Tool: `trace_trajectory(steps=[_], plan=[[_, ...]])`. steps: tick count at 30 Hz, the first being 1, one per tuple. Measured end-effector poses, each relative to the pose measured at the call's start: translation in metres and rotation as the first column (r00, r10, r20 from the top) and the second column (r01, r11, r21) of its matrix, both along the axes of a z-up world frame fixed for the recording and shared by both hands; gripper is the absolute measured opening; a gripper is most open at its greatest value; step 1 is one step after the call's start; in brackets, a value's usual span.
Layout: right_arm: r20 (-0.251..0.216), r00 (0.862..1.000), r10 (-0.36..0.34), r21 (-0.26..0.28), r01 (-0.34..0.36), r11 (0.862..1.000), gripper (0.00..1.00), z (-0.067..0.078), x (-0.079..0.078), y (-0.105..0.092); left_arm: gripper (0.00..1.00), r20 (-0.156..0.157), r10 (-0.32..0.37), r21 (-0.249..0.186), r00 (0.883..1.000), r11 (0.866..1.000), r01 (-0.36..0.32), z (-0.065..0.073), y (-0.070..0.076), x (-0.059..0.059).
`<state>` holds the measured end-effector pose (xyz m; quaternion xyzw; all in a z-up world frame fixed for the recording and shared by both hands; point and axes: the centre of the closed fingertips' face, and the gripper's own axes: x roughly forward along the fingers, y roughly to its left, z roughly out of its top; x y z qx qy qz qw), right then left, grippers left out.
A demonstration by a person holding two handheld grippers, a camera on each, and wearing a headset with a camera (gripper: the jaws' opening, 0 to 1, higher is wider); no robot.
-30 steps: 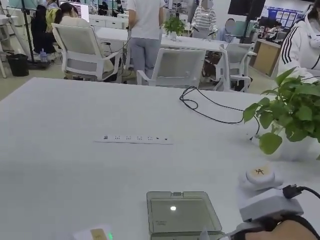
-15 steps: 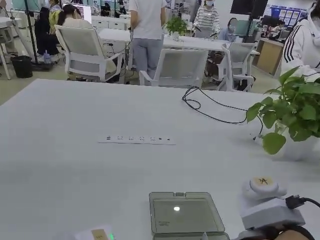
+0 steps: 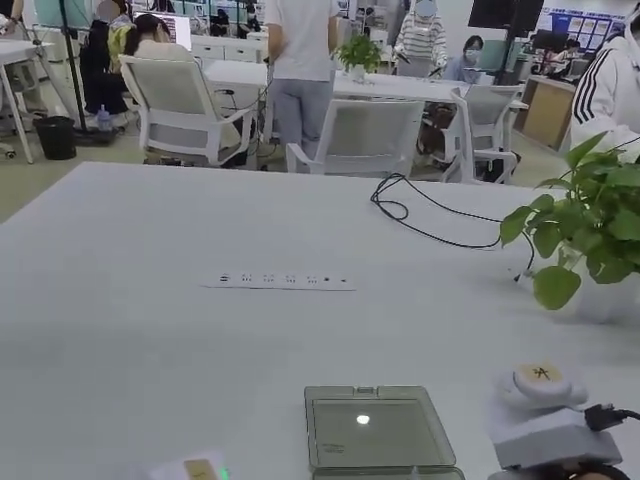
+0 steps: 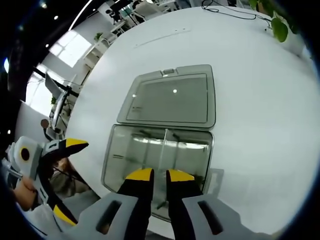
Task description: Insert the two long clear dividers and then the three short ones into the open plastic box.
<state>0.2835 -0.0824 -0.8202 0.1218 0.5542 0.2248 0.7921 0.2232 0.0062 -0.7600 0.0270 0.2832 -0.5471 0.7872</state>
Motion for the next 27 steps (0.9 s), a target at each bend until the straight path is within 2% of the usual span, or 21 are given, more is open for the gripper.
trace_trajectory(steps=[8, 16, 21, 27], plan=[[0.028, 1.000, 0.001, 0.050, -0.003, 0.999, 0.16, 0.007, 0.000, 0.000, 0.93, 0.001, 0.013, 0.012, 1.000, 1.000, -0.013, 0.002, 0.002, -0.003], [0.074, 0.997, 0.010, 0.092, -0.017, 0.996, 0.20, 0.021, 0.001, -0.004, 0.93, 0.008, 0.036, 0.026, 0.999, 0.999, -0.036, 0.007, 0.002, -0.005], [0.126, 0.991, 0.045, 0.109, -0.059, 0.992, 0.24, 0.032, 0.000, -0.006, 0.93, 0.011, 0.067, 0.036, 0.998, 0.997, -0.067, 0.011, 0.004, -0.007], [0.190, 0.977, 0.093, 0.125, -0.118, 0.985, 0.31, 0.044, -0.002, -0.008, 0.92, 0.011, 0.116, 0.042, 0.993, 0.992, -0.117, 0.014, 0.010, -0.008]])
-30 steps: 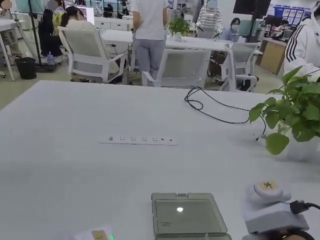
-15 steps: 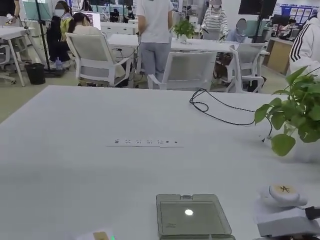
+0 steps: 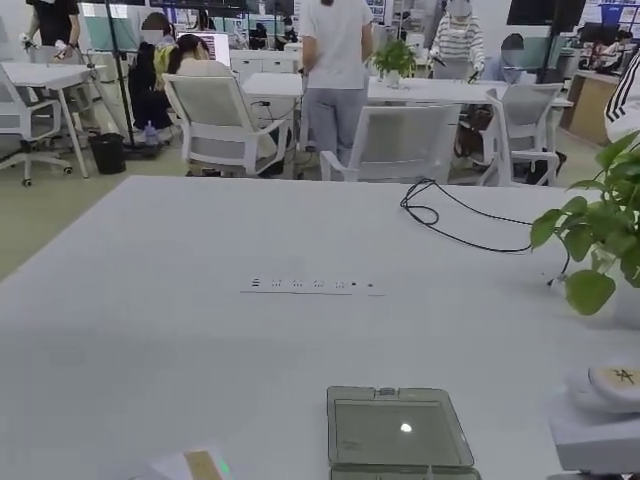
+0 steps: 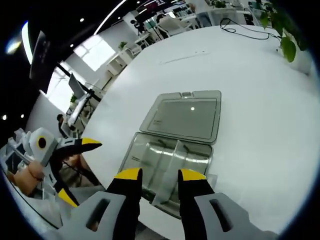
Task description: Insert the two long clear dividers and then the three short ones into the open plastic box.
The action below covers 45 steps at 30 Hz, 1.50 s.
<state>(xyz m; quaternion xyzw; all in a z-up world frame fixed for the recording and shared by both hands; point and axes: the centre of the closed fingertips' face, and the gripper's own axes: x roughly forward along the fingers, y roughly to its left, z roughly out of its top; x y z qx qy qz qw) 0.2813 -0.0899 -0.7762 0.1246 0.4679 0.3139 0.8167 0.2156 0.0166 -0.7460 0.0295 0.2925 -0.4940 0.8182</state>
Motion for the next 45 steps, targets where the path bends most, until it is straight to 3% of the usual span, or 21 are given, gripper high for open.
trace_trajectory(steps=[8, 15, 21, 26, 29, 35, 37, 38, 40, 42, 43, 44, 45], plan=[[0.066, 0.996, 0.068, 0.029, -0.070, 0.997, 0.44, 0.015, -0.004, -0.001, 0.91, 0.001, 0.070, 0.016, 0.998, 0.997, -0.070, -0.001, 0.011, 0.001], [0.137, 0.981, 0.140, 0.045, -0.148, 0.988, 0.55, 0.026, -0.009, -0.004, 0.90, 0.007, 0.131, 0.023, 0.991, 0.991, -0.131, 0.000, 0.022, 0.005], [0.207, 0.953, 0.221, 0.016, -0.229, 0.973, 0.66, 0.033, -0.013, -0.011, 0.89, 0.009, 0.176, 0.028, 0.984, 0.984, -0.177, -0.001, 0.029, 0.009], [0.272, 0.920, 0.281, -0.007, -0.290, 0.957, 0.72, 0.037, -0.017, -0.018, 0.89, 0.006, 0.196, 0.036, 0.981, 0.980, -0.196, -0.003, 0.030, 0.012], [0.302, 0.896, 0.325, -0.034, -0.331, 0.943, 0.76, 0.036, -0.021, -0.024, 0.88, -0.004, 0.206, 0.047, 0.979, 0.978, -0.205, -0.008, 0.031, 0.014], [0.337, 0.866, 0.370, -0.062, -0.371, 0.926, 0.82, 0.031, -0.029, -0.038, 0.85, -0.037, 0.232, 0.095, 0.972, 0.969, -0.227, -0.022, 0.035, 0.019], [0.361, 0.850, 0.383, -0.073, -0.383, 0.921, 0.84, 0.031, -0.032, -0.042, 0.82, -0.058, 0.250, 0.134, 0.967, 0.961, -0.241, -0.031, 0.039, 0.021], [0.370, 0.843, 0.391, -0.080, -0.391, 0.917, 0.85, 0.031, -0.034, -0.045, 0.81, -0.086, 0.267, 0.166, 0.960, 0.954, -0.251, -0.038, 0.043, 0.021], [0.392, 0.821, 0.416, -0.096, -0.413, 0.906, 0.87, 0.030, -0.038, -0.049, 0.79, -0.075, 0.266, 0.165, 0.961, 0.954, -0.251, -0.041, 0.041, 0.025], [0.397, 0.807, 0.437, -0.114, -0.429, 0.896, 0.90, 0.025, -0.042, -0.054, 0.76, -0.114, 0.297, 0.200, 0.948, 0.942, -0.271, -0.049, 0.045, 0.026], [0.398, 0.804, 0.442, -0.119, -0.432, 0.894, 0.90, 0.023, -0.043, -0.057, 0.76, -0.145, 0.317, 0.220, 0.937, 0.934, -0.282, -0.054, 0.046, 0.025], [0.398, 0.802, 0.445, -0.121, -0.435, 0.892, 0.90, 0.022, -0.044, -0.058, 0.75, -0.140, 0.318, 0.221, 0.938, 0.933, -0.284, -0.055, 0.046, 0.028], [0.395, 0.803, 0.446, -0.120, -0.436, 0.892, 0.90, 0.021, -0.045, -0.061, 0.74, -0.156, 0.336, 0.247, 0.929, 0.924, -0.293, -0.060, 0.049, 0.028]])
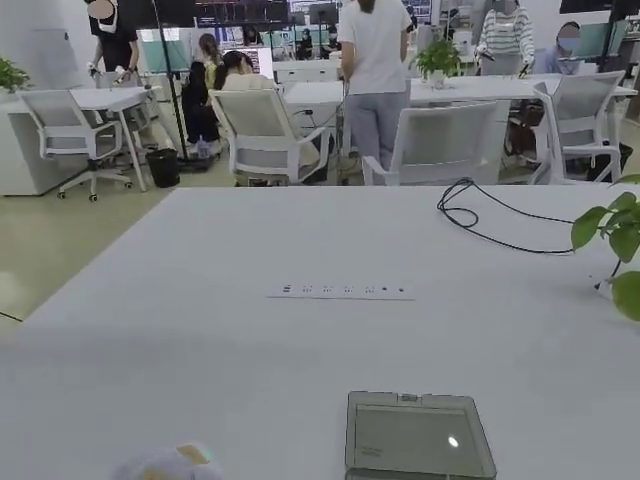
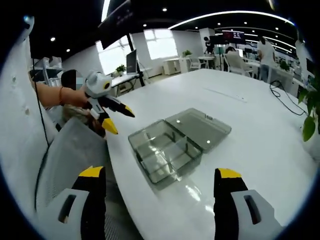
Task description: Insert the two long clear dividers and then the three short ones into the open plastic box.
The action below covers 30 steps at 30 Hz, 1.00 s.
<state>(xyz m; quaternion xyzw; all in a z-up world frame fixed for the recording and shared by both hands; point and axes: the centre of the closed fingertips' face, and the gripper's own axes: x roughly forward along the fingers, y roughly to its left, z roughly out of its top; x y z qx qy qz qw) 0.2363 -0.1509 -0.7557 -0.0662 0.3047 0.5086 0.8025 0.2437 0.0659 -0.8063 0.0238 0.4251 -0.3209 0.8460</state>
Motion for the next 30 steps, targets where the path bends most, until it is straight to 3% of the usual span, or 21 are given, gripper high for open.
trace_trajectory(steps=[2, 5, 7, 9, 11, 13, 22, 24, 30], plan=[[-0.003, 1.000, -0.002, 0.006, 0.002, 1.000, 0.91, 0.000, -0.001, -0.002, 0.73, -0.040, 0.020, 0.023, 0.999, 1.000, -0.019, -0.006, 0.003, 0.000], [0.004, 1.000, -0.008, 0.015, 0.008, 1.000, 0.90, 0.000, -0.001, -0.006, 0.70, -0.032, 0.019, 0.034, 0.999, 0.999, -0.018, -0.009, 0.001, 0.003], [0.013, 1.000, -0.014, 0.022, 0.014, 1.000, 0.90, 0.002, -0.002, -0.007, 0.65, -0.054, 0.027, 0.088, 0.998, 0.996, -0.022, -0.014, 0.007, 0.003], [0.022, 1.000, -0.021, 0.031, 0.021, 0.999, 0.89, 0.003, -0.002, -0.009, 0.61, -0.046, 0.036, 0.092, 0.998, 0.995, -0.032, -0.017, 0.006, 0.008], [0.024, 0.999, -0.026, 0.034, 0.025, 0.999, 0.89, 0.002, -0.003, -0.011, 0.61, -0.069, 0.054, 0.117, 0.996, 0.992, -0.046, -0.022, 0.008, 0.007], [0.029, 0.999, -0.028, 0.035, 0.027, 0.999, 0.89, 0.003, -0.005, -0.013, 0.60, -0.068, 0.053, 0.143, 0.996, 0.989, -0.043, -0.027, 0.009, 0.009], [0.049, 0.997, -0.066, 0.069, 0.062, 0.996, 0.88, 0.009, -0.004, -0.018, 0.51, -0.103, 0.062, 0.243, 0.993, 0.969, -0.035, -0.045, 0.015, 0.004], [0.052, 0.996, -0.071, 0.079, 0.067, 0.995, 0.88, 0.009, -0.004, -0.019, 0.48, -0.082, 0.042, 0.264, 0.996, 0.964, -0.019, -0.044, 0.014, 0.007], [0.055, 0.995, -0.084, 0.082, 0.080, 0.993, 0.87, 0.008, -0.006, -0.020, 0.41, -0.077, 0.009, 0.333, 0.997, 0.943, 0.017, -0.046, 0.021, 0.008]])
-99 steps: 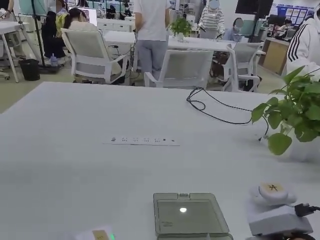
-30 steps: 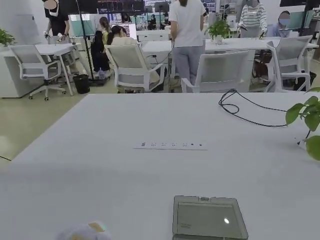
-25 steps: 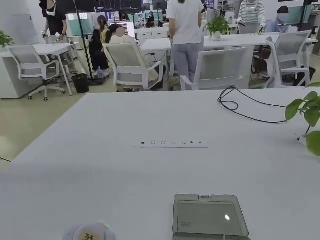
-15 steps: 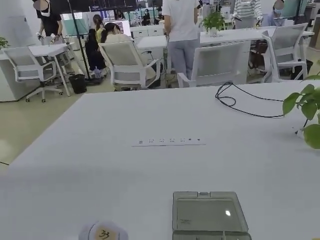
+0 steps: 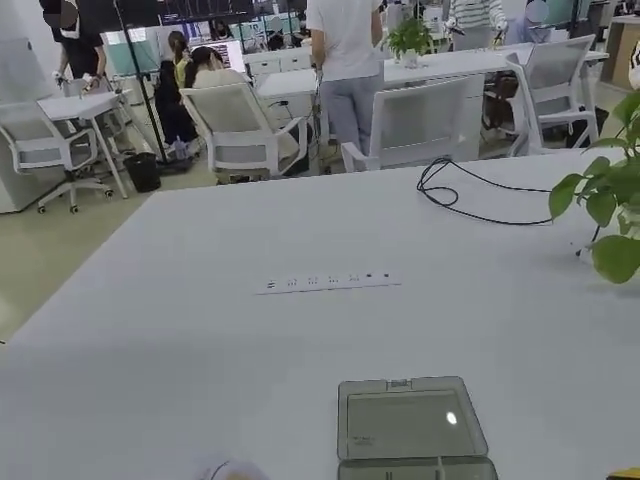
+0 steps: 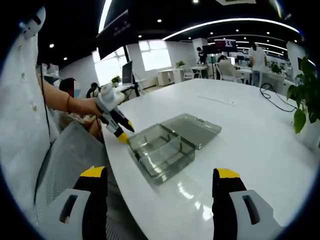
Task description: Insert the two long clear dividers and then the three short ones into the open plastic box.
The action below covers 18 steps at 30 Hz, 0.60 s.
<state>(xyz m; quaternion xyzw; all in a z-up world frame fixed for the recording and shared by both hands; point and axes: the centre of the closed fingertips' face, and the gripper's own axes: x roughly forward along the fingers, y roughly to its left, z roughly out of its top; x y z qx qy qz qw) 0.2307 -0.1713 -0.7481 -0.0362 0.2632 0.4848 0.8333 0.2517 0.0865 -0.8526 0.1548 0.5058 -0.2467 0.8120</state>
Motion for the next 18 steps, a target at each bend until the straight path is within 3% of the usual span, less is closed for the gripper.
trace_trajectory(steps=[14, 18], plan=[[0.006, 0.999, -0.031, 0.015, 0.031, 0.999, 0.87, -0.0030, 0.0001, -0.0090, 0.35, -0.044, -0.050, 0.019, 0.998, 0.999, 0.051, -0.0002, 0.0047, 0.0032], [0.007, 1.000, -0.026, -0.002, 0.026, 1.000, 0.87, -0.0057, -0.0017, -0.0099, 0.32, -0.062, -0.066, 0.030, 0.996, 0.997, 0.067, -0.0001, 0.0065, 0.0043]])
